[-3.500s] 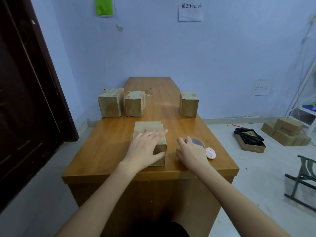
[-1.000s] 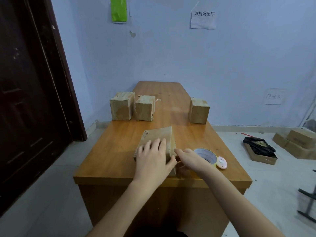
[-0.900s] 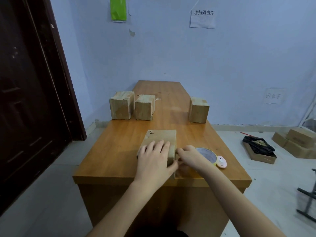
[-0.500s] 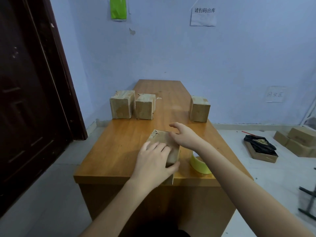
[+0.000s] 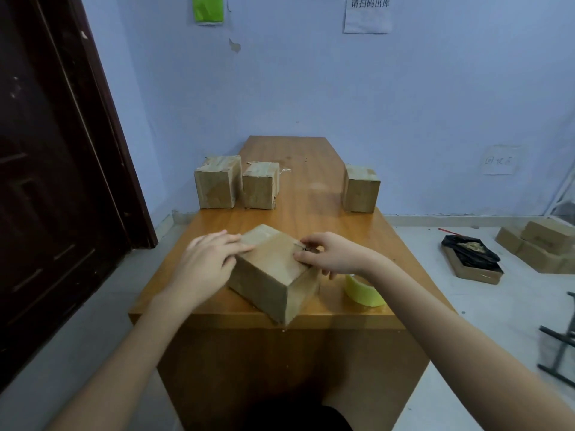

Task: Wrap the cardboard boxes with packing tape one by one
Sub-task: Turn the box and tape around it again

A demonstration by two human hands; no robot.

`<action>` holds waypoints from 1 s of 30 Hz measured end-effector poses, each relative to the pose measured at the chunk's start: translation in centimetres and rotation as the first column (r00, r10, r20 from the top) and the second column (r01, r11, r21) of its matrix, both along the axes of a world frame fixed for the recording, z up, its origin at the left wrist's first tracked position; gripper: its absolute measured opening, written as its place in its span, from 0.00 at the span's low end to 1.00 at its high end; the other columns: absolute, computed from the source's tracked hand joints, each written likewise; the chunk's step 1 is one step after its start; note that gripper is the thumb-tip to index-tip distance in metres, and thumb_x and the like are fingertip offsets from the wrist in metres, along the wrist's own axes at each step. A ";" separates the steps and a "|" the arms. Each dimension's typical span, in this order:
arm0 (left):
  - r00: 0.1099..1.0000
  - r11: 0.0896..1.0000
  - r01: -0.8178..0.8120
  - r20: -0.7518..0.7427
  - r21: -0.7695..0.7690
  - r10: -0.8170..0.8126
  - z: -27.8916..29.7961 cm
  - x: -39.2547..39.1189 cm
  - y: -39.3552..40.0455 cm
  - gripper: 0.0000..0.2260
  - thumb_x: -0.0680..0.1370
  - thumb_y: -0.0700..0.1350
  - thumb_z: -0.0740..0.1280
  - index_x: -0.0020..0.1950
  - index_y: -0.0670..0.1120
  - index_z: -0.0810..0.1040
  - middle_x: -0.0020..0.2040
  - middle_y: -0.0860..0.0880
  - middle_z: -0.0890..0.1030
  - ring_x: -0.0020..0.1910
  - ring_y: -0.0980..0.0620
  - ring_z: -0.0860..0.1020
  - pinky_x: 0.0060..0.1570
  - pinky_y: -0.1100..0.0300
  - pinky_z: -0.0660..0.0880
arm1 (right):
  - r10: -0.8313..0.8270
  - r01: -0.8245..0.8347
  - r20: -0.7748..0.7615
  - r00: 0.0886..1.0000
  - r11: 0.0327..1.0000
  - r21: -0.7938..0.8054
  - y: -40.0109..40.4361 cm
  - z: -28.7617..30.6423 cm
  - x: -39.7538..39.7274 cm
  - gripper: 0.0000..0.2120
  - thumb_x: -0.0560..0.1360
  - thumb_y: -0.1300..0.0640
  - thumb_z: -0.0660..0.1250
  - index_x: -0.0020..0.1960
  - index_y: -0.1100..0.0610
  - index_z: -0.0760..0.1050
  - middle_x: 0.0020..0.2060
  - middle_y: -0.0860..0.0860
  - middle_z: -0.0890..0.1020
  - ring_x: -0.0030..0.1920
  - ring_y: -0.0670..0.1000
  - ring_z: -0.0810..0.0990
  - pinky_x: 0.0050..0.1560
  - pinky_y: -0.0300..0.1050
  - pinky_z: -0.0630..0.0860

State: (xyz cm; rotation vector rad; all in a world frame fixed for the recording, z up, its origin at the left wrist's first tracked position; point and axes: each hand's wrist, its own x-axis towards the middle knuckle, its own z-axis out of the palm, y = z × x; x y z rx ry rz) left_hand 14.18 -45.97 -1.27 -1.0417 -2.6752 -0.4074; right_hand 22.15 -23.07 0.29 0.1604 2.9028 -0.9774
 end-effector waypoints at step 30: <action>0.932 0.932 0.362 0.004 0.000 -0.362 -2.3 3.6 5.5 0.26 0.78 0.63 0.46 0.74 0.56 0.57 0.74 0.59 0.58 0.68 0.68 0.51 0.68 0.67 0.45 | 0.191 -0.056 -0.361 0.913 0.934 0.353 1.1 -3.6 6.9 0.27 0.78 0.67 0.55 0.73 0.50 0.65 0.72 0.42 0.66 0.71 0.45 0.63 0.69 0.37 0.60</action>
